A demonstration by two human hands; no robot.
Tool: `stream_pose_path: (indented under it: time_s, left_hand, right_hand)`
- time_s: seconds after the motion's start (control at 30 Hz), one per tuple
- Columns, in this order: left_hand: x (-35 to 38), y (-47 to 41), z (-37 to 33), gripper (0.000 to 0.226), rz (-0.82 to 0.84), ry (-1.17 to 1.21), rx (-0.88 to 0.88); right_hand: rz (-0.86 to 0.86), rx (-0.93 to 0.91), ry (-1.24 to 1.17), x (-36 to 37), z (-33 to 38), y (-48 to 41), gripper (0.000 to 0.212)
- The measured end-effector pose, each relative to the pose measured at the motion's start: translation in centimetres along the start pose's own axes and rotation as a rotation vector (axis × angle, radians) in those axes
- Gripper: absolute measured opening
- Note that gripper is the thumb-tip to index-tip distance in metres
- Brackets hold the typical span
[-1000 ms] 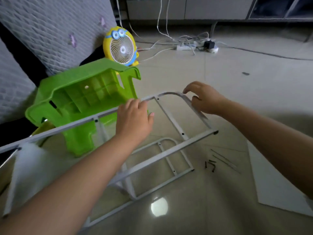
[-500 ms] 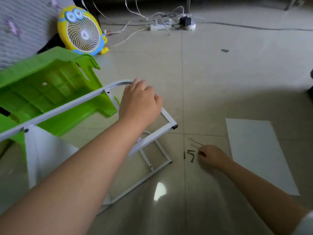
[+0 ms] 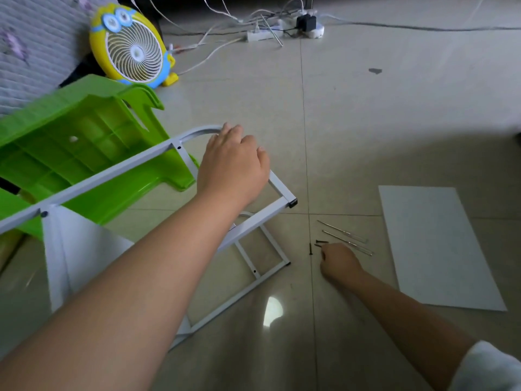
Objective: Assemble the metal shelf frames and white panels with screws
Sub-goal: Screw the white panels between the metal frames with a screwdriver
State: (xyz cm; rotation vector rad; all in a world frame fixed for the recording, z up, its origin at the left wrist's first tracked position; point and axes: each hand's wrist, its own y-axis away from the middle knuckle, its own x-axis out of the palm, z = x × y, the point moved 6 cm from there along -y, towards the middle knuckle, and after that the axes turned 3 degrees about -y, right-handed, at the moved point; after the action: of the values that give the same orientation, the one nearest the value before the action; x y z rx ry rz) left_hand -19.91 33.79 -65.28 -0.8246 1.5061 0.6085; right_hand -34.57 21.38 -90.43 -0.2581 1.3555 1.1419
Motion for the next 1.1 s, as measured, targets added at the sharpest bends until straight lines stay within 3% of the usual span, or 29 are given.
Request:
stream_pose_path:
  time_s: [0.17, 0.27, 0.4, 0.53, 0.67, 0.8, 0.9, 1.0, 1.1]
  left_hand:
    - [0.1, -0.1, -0.1, 0.041, 0.003, -0.018, -0.004]
    - [0.1, -0.1, 0.0, 0.041, 0.018, -0.004, -0.015]
    - [-1.8, 0.1, 1.2, 0.038, -0.042, 0.277, -0.077]
    - [-5.0, 1.3, 5.0, 0.059, -0.176, 0.387, -0.109]
    - [-6.5, 4.7, 12.0, 0.034, -0.254, 0.341, -0.273]
    - [-7.6, 9.4, 18.5, 0.034, -0.336, 0.303, -0.416]
    - [-8.2, 12.3, 23.0, 0.034, -0.380, 0.309, -0.546]
    - [-7.6, 13.3, 25.1, 0.034, -0.248, 0.287, -0.576]
    - [-6.4, 13.1, 25.3, 0.037, -0.091, 0.295, -0.465]
  right_hand:
    - [-0.105, 0.067, -0.141, -3.9, 0.7, 0.6, 0.006]
    - [-0.270, 0.033, -0.318, -8.8, 2.1, 0.9, 0.020]
    - [-0.503, -0.091, -0.576, -17.2, 6.2, 2.7, 0.021]
    - [-0.642, -0.301, -0.667, -24.2, 12.3, 5.5, 0.021]
    - [-0.549, -0.599, -0.567, -25.5, 21.2, 9.1, 0.018]
    - [-0.491, -0.982, -0.362, -22.6, 30.2, 13.1, 0.027]
    - [-0.409, -1.077, -0.201, -19.7, 34.1, 14.3, 0.031]
    - [-0.390, -1.156, -0.179, -18.5, 36.6, 14.8, 0.023]
    - [-0.365, -1.150, -0.173, -18.0, 38.7, 14.2, 0.032]
